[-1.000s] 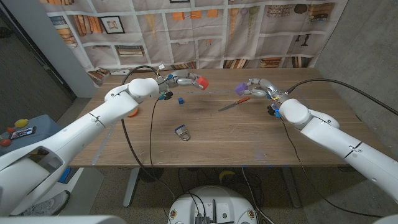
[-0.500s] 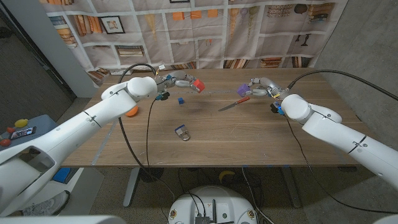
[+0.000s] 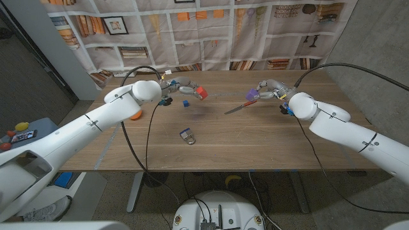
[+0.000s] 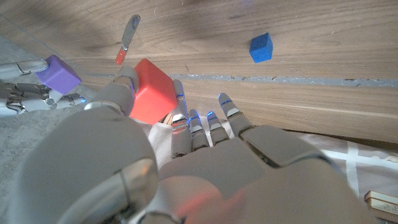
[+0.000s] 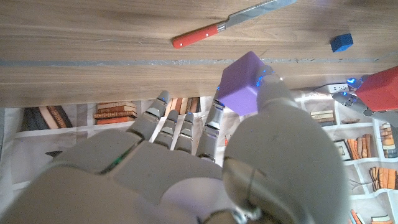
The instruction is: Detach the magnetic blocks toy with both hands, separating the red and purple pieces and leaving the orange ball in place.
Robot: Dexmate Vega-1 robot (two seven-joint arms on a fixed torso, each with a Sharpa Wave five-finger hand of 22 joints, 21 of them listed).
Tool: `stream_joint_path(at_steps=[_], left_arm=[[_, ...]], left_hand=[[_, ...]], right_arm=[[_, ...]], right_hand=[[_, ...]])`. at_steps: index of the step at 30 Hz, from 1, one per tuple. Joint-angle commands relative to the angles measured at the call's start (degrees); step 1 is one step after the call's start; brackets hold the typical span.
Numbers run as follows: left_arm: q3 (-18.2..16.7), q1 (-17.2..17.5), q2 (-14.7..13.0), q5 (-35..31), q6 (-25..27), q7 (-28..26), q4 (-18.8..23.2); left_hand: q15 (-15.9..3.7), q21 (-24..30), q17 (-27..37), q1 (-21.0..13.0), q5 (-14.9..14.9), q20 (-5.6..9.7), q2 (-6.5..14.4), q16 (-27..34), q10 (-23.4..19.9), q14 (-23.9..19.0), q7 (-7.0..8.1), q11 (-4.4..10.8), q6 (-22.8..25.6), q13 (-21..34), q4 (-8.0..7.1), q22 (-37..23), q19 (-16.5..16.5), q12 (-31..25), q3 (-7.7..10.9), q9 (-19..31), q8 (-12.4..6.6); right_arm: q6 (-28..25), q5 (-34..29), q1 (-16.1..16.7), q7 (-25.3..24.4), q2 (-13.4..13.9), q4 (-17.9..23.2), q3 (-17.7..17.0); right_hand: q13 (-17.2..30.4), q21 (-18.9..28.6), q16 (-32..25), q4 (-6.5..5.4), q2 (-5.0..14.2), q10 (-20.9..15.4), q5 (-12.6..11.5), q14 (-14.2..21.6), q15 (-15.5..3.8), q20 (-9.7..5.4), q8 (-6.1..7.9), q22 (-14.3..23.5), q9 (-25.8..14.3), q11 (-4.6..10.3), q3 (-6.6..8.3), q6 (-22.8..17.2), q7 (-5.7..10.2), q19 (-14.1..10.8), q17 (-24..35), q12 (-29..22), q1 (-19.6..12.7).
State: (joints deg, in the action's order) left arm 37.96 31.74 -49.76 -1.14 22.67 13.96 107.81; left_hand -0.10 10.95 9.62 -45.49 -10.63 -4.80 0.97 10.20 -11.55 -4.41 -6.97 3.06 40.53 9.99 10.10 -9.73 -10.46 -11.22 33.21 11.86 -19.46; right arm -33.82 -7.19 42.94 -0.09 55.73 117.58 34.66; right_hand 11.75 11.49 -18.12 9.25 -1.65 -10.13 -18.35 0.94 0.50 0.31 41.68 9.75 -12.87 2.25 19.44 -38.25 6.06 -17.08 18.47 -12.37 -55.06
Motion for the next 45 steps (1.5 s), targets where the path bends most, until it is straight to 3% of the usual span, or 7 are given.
stream_joint_path(at_steps=[1, 9, 17, 33, 45], left_arm=[[1.7, -0.6, -0.5, -3.4, 3.6, 1.0, 1.4], [2.2, -0.1, -0.3, -4.9, 4.0, 0.6, 1.6], [3.8, -0.4, -0.2, -8.0, 6.1, 0.9, 2.4], [7.1, -1.0, 0.8, -14.5, 10.2, 2.2, 3.5], [9.8, -1.8, 1.5, -19.8, 12.1, 3.9, 4.0]], left_hand=[[-0.15, 0.1, 0.0, -1.4, -0.3, 0.31, 0.6, 0.0, -0.2, -0.2, 5.63, 0.37, 6.1, 0.1, 0.0, -0.2, -0.1, 0.0, -0.37, 0.2, 0.37], [-0.37, 0.1, 0.0, -1.6, -0.3, 0.49, 0.7, 0.1, -0.5, -0.6, 5.75, 0.8, 6.6, 0.1, -0.03, -0.2, -0.2, 0.0, -0.93, 0.3, 0.6], [0.1, 0.0, 0.0, -1.7, -0.3, 0.63, 0.9, -0.2, 0.2, 0.2, 5.82, 0.2, 6.5, 0.2, -0.1, -0.2, 0.2, 0.2, -1.38, 0.3, 1.03], [1.53, -1.3, 0.1, -1.4, -0.4, 0.71, 1.5, -0.4, 3.8, 5.0, 6.49, -1.33, 6.9, 0.2, -0.31, 0.0, 8.8, 0.6, -3.19, 0.3, 2.34], [2.0, -1.3, 0.1, -1.1, -0.4, 0.59, 1.6, -0.4, 4.8, 6.7, 7.27, -1.28, 7.3, 0.1, -0.3, 0.0, 13.4, 0.5, -4.01, 0.2, 2.91]], right_arm=[[-5.5, -6.2, -3.7, 5.6, 0.4, 1.3, 4.4], [-6.8, -10.0, -5.6, 8.9, 0.0, 1.0, 7.1], [-7.5, -14.3, -7.0, 11.8, -1.0, 0.1, 9.9], [-7.2, -17.4, -6.7, 14.3, -2.4, -0.9, 11.0], [-9.6, -23.4, -7.0, 16.4, -3.2, -0.4, 13.4]], right_hand=[[0.2, -0.1, 0.0, 0.15, 5.07, -0.7, -0.4, 0.4, 0.21, 0.17, 4.92, 0.1, -0.3, 0.16, -0.3, -6.2, 6.22, -0.4, 0.1, -0.1, -5.4], [0.2, -0.1, 0.0, 0.13, 5.11, -0.7, -0.4, 0.4, 0.19, 0.16, 5.0, 0.1, -0.2, 0.29, -0.48, -6.4, 6.26, -0.4, 0.1, 0.0, -5.5], [0.2, -0.2, 0.0, 0.05, 5.16, -0.7, -0.3, 0.6, 0.08, 0.25, 4.94, 0.1, -0.1, 0.3, -0.64, -6.2, 6.29, -0.5, 0.1, 0.0, -5.4], [0.2, -0.2, 0.0, 0.03, 5.23, -0.7, -0.2, 0.6, 0.09, 0.27, 4.95, 0.1, -0.1, 0.31, -0.86, -6.2, 6.36, -0.5, 0.1, 0.0, -5.4], [0.2, -0.2, -0.1, 0.08, 5.24, -0.8, -0.2, 0.8, -0.06, 0.28, 5.23, 0.1, -0.4, 0.35, -1.03, -6.3, 6.36, -0.6, 0.1, 0.0, -5.5]])
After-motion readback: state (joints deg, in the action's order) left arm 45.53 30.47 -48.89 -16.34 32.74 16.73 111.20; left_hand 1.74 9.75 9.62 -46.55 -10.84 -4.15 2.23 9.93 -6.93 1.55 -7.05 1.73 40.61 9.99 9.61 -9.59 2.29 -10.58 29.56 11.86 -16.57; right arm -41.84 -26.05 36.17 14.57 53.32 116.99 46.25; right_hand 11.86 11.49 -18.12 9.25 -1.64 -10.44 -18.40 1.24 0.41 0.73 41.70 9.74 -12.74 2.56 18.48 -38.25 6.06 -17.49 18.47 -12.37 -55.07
